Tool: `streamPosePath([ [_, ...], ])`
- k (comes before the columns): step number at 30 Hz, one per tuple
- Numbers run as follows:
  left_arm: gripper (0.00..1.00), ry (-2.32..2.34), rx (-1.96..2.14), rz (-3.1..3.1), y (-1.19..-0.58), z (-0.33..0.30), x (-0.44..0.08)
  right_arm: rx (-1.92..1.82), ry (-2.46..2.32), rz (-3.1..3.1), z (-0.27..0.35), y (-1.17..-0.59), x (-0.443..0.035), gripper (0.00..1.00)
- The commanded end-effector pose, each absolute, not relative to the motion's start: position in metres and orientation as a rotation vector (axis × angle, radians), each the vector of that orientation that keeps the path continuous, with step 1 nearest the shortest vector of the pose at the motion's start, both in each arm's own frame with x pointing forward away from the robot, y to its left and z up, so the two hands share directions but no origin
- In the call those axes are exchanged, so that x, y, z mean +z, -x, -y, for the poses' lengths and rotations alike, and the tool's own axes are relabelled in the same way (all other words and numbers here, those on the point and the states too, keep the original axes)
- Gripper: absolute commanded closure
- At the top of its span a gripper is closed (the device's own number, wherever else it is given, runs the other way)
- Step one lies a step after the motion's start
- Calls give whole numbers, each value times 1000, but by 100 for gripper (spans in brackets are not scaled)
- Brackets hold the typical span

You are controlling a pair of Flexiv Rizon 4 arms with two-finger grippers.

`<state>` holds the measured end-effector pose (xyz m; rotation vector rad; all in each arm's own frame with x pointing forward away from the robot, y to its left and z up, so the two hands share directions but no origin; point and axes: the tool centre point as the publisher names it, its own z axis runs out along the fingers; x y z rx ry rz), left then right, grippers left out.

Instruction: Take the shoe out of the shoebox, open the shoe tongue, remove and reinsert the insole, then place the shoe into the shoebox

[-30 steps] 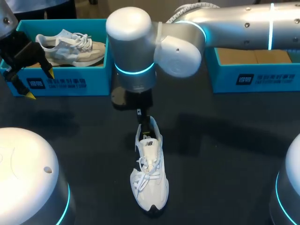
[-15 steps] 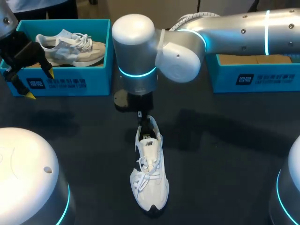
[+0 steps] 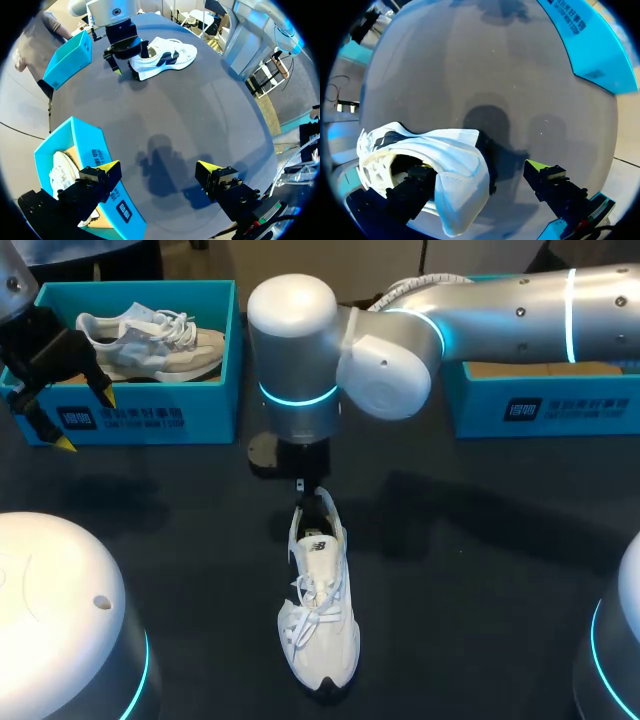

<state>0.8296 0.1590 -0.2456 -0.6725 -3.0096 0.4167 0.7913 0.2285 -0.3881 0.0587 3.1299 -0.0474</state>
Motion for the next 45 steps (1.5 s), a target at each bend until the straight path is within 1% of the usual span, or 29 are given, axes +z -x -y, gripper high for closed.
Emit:
streamPosePath([
  [1,0,674,410,3009,-829,-159,-245,-27,-82,-3123,-222,-789,-387,63],
  [2,0,674,410,3009,-829,-159,-245,-19,-88,-3122,-222,-789,-387,86],
  [3,0,674,410,3009,-829,-159,-245,-20,-90,-3123,-222,-789,-387,100],
  [10,0,674,410,3009,-829,-159,-245,-4,-119,-3115,-223,-784,-386,100],
  [19,0,674,410,3009,-829,-159,-245,11,-224,-3063,-210,-774,-364,100],
  [27,0,674,410,3009,-829,-159,-245,-27,-210,-3013,-192,-780,-318,100],
  [35,0,674,410,3009,-829,-159,-245,-151,-89,-2936,-184,-798,-254,100],
  [38,0,674,410,3009,-829,-159,-245,-91,-9,-2930,-182,-800,-231,100],
  [45,0,674,410,3009,-829,-159,-245,-91,-9,-2930,-182,-800,-231,100],
])
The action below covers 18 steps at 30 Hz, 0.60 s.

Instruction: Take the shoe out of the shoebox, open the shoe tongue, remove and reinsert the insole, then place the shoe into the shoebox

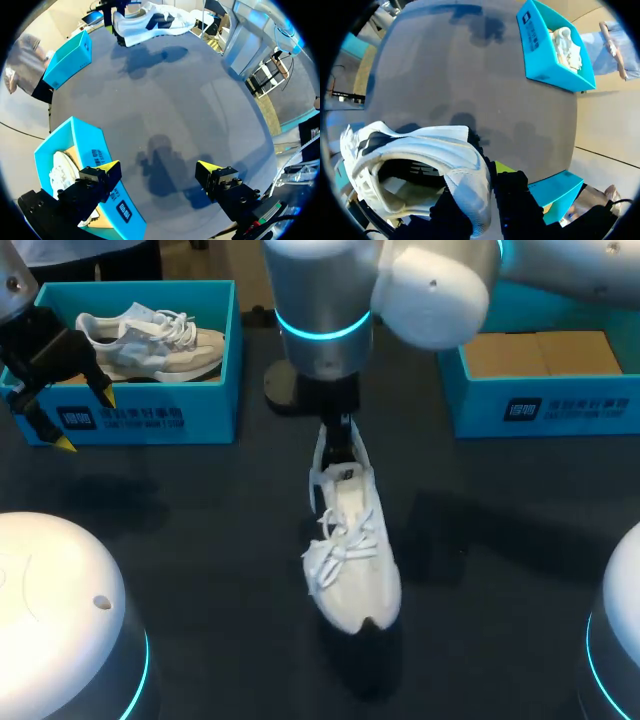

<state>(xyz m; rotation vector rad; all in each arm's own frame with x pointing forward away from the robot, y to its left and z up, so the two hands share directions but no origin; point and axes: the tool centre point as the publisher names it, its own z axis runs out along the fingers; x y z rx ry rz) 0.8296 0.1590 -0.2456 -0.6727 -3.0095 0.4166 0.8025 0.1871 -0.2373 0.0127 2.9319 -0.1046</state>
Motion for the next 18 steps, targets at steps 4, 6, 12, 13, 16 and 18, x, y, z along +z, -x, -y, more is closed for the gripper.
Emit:
streamPosePath([
  [4,0,674,410,3009,-829,-159,-245,-91,-9,-2930,-182,-800,-231,100],
  [6,0,674,410,3009,-829,-159,-245,-91,-9,-2930,-182,-800,-231,100],
  [12,0,674,410,3009,-829,-159,-245,-118,-69,-2872,-163,-815,-208,100],
  [13,0,674,410,3009,-829,-159,-245,-124,-62,-2853,-157,-821,-202,100],
  [16,0,674,410,3009,-829,-159,-245,-120,-19,-2829,-137,-841,-191,100],
  [18,0,674,410,3009,-829,-159,-245,-145,-5,-2822,-124,-854,-182,100],
])
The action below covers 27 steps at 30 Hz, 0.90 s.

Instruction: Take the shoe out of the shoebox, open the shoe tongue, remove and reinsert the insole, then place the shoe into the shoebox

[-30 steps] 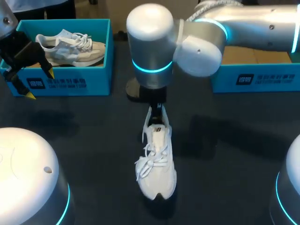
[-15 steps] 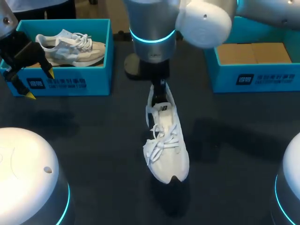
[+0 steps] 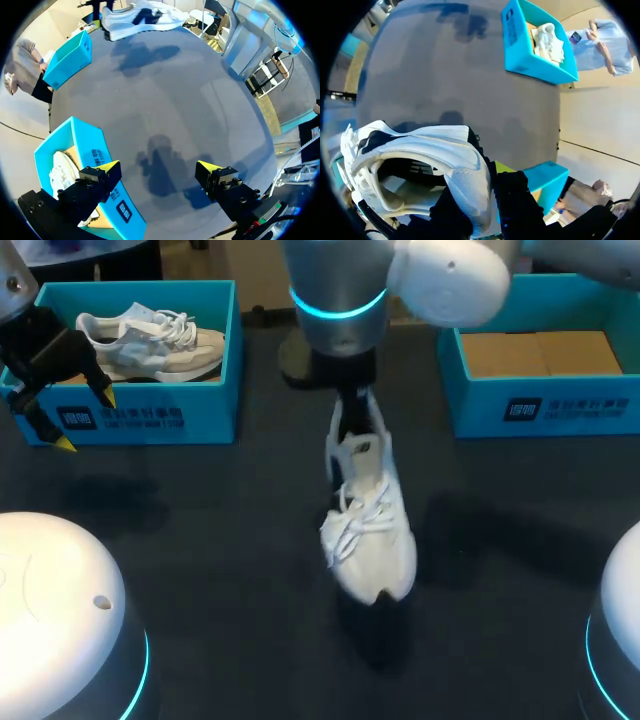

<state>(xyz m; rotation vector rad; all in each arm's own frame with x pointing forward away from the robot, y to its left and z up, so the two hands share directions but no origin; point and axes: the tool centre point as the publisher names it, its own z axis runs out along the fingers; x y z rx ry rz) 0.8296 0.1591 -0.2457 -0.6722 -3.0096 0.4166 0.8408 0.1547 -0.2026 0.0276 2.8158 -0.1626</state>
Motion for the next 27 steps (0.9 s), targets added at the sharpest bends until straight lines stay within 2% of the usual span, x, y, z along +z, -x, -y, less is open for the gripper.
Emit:
streamPosePath([
  [1,0,674,410,3009,-829,-159,-245,-171,-3,-2804,-115,-861,-173,100],
  [11,0,674,410,3009,-829,-159,-245,-130,-28,-2780,-42,-922,-135,100],
  [27,0,674,410,3009,-829,-159,-245,-209,-41,-2796,-47,-923,-135,100],
])
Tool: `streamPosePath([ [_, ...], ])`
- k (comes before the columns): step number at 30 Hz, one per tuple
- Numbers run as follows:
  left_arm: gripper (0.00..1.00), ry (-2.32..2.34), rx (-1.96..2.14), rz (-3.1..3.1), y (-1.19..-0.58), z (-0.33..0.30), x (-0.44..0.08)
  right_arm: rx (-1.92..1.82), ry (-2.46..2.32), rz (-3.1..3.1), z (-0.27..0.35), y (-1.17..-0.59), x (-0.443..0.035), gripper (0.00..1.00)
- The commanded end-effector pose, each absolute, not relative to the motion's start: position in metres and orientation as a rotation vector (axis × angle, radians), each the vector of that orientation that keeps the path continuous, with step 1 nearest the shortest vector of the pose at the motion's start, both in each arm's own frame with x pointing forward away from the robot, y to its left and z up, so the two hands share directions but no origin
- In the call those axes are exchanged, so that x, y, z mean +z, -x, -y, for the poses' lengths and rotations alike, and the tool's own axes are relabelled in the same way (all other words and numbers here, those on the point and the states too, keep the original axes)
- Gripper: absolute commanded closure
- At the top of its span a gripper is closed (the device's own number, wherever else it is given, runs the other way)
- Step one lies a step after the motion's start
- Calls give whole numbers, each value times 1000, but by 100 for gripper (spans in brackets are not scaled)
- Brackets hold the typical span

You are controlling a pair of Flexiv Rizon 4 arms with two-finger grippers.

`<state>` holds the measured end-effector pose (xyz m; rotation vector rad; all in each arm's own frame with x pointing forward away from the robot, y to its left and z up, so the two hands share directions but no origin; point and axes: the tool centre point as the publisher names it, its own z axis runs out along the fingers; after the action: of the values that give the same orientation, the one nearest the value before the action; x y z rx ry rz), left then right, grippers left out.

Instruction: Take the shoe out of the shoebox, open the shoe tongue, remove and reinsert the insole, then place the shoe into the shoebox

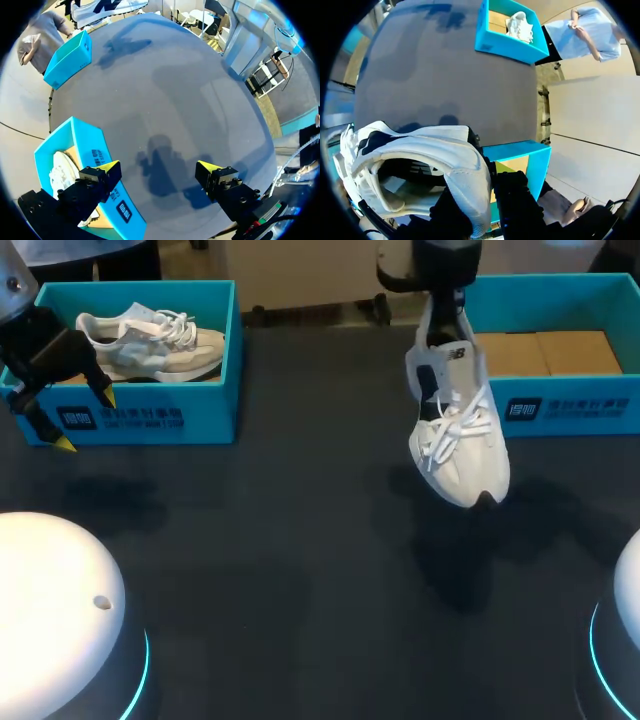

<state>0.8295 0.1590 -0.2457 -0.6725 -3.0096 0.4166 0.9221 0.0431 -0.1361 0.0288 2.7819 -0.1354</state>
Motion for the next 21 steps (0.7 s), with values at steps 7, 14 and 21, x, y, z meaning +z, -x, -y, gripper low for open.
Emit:
streamPosePath([
  [7,0,674,410,3009,-829,-159,-245,-223,-76,-2753,-19,-952,-119,100],
  [14,0,674,410,3009,-829,-159,-245,-288,42,-2750,14,-993,-99,100],
  [21,0,674,410,3009,-829,-159,-245,-296,59,-2764,68,-1018,-81,100],
])
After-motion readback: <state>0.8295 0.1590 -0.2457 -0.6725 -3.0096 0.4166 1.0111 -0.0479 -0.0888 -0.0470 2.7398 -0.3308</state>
